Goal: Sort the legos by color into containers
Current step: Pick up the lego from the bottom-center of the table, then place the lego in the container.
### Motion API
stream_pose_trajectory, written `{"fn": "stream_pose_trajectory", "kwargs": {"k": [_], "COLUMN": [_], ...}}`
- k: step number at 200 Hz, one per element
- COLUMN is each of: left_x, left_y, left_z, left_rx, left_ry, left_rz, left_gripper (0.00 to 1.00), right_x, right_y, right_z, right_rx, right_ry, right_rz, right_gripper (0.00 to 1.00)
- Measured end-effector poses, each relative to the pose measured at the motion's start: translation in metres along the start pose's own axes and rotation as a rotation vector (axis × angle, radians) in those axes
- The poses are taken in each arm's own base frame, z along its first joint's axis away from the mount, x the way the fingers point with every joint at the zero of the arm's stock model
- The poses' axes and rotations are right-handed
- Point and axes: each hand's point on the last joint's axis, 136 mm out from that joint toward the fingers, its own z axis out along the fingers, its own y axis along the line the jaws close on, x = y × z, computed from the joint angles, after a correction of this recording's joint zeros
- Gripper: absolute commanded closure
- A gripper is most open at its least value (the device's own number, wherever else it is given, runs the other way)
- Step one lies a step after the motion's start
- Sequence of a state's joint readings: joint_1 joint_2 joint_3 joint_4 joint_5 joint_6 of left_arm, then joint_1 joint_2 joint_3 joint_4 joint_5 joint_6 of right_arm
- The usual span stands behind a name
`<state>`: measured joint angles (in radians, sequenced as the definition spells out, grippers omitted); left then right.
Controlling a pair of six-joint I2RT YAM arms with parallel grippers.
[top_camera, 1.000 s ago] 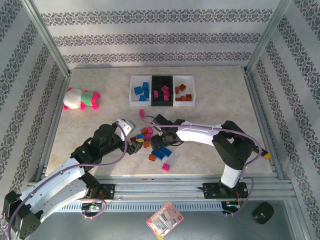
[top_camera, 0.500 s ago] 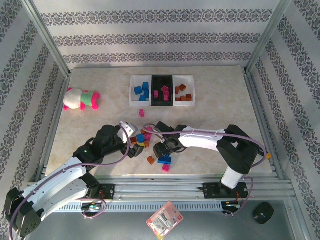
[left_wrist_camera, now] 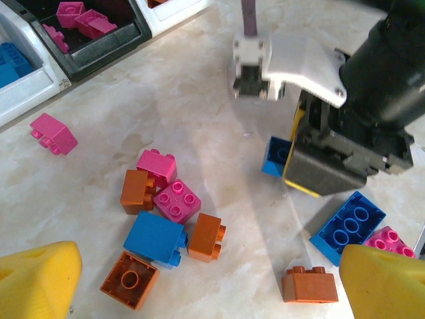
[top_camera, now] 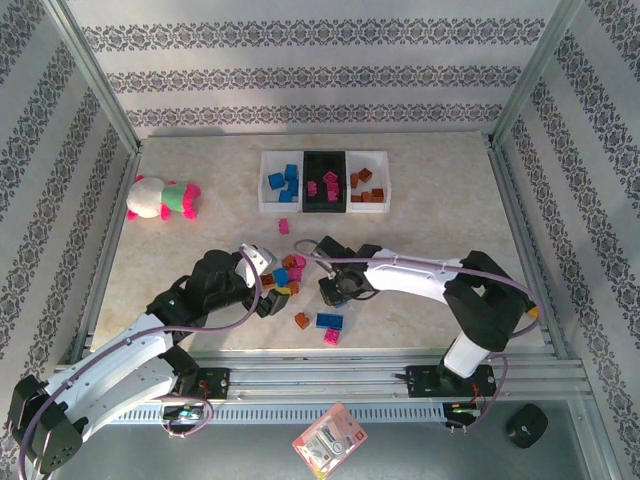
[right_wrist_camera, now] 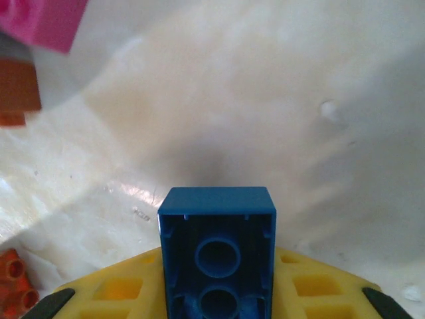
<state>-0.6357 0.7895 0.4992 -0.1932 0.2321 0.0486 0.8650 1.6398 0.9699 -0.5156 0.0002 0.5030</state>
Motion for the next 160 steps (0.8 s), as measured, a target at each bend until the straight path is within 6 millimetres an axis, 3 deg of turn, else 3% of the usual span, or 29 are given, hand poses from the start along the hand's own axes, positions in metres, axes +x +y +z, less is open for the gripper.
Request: {"fn": "stream_pose_trajectory", "kwargs": {"k": [19,40,55,92,131,160], "left_x": [-0.001,0.000,0.000,0.007,0.013,0.020], "left_y": [0.001,0.006,0.012,0.035,0.059,0.069], "left_z": [0.000,0.000,0.000,0.001,-0.001,0.001], "left_rx": [-0.005,-0.034,-0.072,-0.205,-0.348,-0.411], "left_ry": [-0.002,-0.002,0.001,0.025,0.017,0.022], "left_rz": [-0.004,-0.019,-0.036,-0.139,-0.302,-0.399], "left_gripper": [0.01,0.01,0.01,0.01,0.01,0.01], "right_x": [-0.017,-0.051,-0.088,-0.202,-0.292,-0.327], "right_y": [-0.005,-0.003,0.005,0.028,0.032,0.025], "right_z": [-0.012,-0.026,-0.038,-0.061,-0.050,-0.023], "right_rx": [-0.006,-0.025,-0.044,-0.081,-0.063,-0.041], "right_ry": [-0.057,-0.146,-0.230,-0.468,-0.618,-0.645], "right_rz": [0.022,0.026,0.013,-0.040,-0.073,-0.076], "right_gripper": [0.73,0.73,0.73,0.73,0.72,0.70]}}
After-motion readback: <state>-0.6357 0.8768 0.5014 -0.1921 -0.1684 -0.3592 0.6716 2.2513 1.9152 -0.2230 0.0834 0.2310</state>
